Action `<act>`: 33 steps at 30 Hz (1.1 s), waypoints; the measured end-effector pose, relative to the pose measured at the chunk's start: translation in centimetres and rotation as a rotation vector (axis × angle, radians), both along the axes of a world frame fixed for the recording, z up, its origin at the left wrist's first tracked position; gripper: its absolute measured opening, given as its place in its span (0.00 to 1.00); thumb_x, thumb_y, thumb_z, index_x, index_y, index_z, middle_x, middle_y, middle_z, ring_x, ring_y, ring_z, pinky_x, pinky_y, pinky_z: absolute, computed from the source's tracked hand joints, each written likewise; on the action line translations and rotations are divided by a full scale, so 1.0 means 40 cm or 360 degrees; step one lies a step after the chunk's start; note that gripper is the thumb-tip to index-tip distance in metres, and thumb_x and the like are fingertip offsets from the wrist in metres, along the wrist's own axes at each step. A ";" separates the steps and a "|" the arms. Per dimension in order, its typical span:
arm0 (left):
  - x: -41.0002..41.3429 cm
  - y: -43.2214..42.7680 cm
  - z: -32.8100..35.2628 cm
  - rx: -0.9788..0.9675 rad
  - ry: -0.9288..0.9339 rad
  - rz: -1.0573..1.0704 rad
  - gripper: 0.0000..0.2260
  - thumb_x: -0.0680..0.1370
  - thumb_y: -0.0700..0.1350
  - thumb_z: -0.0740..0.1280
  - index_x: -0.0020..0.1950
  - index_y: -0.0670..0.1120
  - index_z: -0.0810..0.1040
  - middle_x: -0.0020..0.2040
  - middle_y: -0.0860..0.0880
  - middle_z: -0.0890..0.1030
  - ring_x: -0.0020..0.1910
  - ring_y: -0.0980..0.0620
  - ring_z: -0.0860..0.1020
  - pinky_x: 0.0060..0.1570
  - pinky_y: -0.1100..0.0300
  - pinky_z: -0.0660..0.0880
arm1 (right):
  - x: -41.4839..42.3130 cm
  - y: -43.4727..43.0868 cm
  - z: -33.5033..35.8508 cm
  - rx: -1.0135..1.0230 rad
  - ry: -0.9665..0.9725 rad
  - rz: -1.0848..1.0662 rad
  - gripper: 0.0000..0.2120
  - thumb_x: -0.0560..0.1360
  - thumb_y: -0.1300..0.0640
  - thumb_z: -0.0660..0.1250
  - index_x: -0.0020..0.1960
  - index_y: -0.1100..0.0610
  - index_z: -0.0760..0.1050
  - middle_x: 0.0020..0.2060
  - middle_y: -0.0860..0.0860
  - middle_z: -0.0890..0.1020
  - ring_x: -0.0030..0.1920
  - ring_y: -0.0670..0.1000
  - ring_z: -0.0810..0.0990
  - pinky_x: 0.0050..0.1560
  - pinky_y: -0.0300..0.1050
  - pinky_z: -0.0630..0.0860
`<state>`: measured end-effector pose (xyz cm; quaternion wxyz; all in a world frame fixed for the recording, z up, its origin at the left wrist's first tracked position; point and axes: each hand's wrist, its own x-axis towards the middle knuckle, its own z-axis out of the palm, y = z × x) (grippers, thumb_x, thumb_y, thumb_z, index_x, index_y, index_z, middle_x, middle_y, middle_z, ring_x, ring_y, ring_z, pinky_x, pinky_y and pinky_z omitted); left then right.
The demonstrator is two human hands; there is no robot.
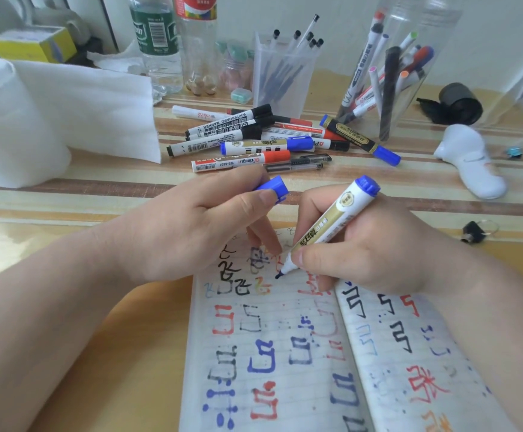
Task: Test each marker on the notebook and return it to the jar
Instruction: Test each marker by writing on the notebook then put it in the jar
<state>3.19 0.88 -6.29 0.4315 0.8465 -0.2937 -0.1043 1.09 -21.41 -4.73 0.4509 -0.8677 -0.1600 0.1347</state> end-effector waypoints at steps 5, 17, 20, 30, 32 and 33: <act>0.002 0.002 -0.003 -0.0009 -0.0010 -0.0024 0.24 0.82 0.59 0.54 0.53 0.39 0.75 0.48 0.57 0.87 0.49 0.53 0.80 0.48 0.61 0.70 | 0.000 -0.003 0.005 -0.0015 0.0014 0.0029 0.09 0.71 0.63 0.76 0.37 0.56 0.78 0.28 0.55 0.83 0.30 0.54 0.84 0.33 0.51 0.79; 0.002 0.002 -0.003 -0.0056 0.0041 -0.0027 0.21 0.83 0.56 0.55 0.52 0.38 0.74 0.48 0.54 0.88 0.52 0.50 0.82 0.56 0.53 0.73 | 0.003 -0.007 0.000 0.0114 0.0062 0.0034 0.05 0.65 0.61 0.71 0.36 0.60 0.76 0.31 0.61 0.83 0.30 0.57 0.84 0.31 0.51 0.78; 0.000 0.002 0.000 -0.0050 0.0032 -0.0032 0.22 0.83 0.59 0.55 0.51 0.39 0.72 0.48 0.55 0.88 0.51 0.50 0.81 0.56 0.52 0.73 | 0.005 -0.012 -0.003 0.0229 0.0079 -0.0015 0.05 0.66 0.62 0.70 0.36 0.61 0.75 0.30 0.58 0.84 0.30 0.59 0.85 0.30 0.49 0.78; -0.003 0.000 0.006 -0.0004 0.0044 0.0016 0.21 0.82 0.56 0.56 0.52 0.39 0.76 0.48 0.55 0.87 0.51 0.52 0.82 0.58 0.49 0.74 | 0.002 0.000 -0.007 0.0056 -0.0004 -0.0020 0.05 0.65 0.58 0.71 0.36 0.57 0.76 0.30 0.57 0.83 0.30 0.53 0.85 0.31 0.45 0.79; -0.003 0.000 0.006 -0.0001 0.0031 0.0014 0.21 0.82 0.56 0.56 0.51 0.39 0.76 0.48 0.55 0.87 0.51 0.52 0.82 0.57 0.50 0.74 | 0.002 0.000 -0.007 0.0066 0.0018 0.0010 0.05 0.65 0.58 0.72 0.37 0.58 0.77 0.29 0.55 0.83 0.30 0.53 0.85 0.32 0.45 0.79; -0.003 0.000 0.006 0.0001 0.0029 0.0014 0.21 0.82 0.56 0.56 0.51 0.39 0.76 0.48 0.55 0.87 0.51 0.52 0.82 0.58 0.51 0.74 | 0.002 -0.001 -0.007 0.0077 0.0032 0.0024 0.05 0.66 0.58 0.73 0.37 0.58 0.77 0.28 0.54 0.83 0.30 0.53 0.85 0.32 0.45 0.79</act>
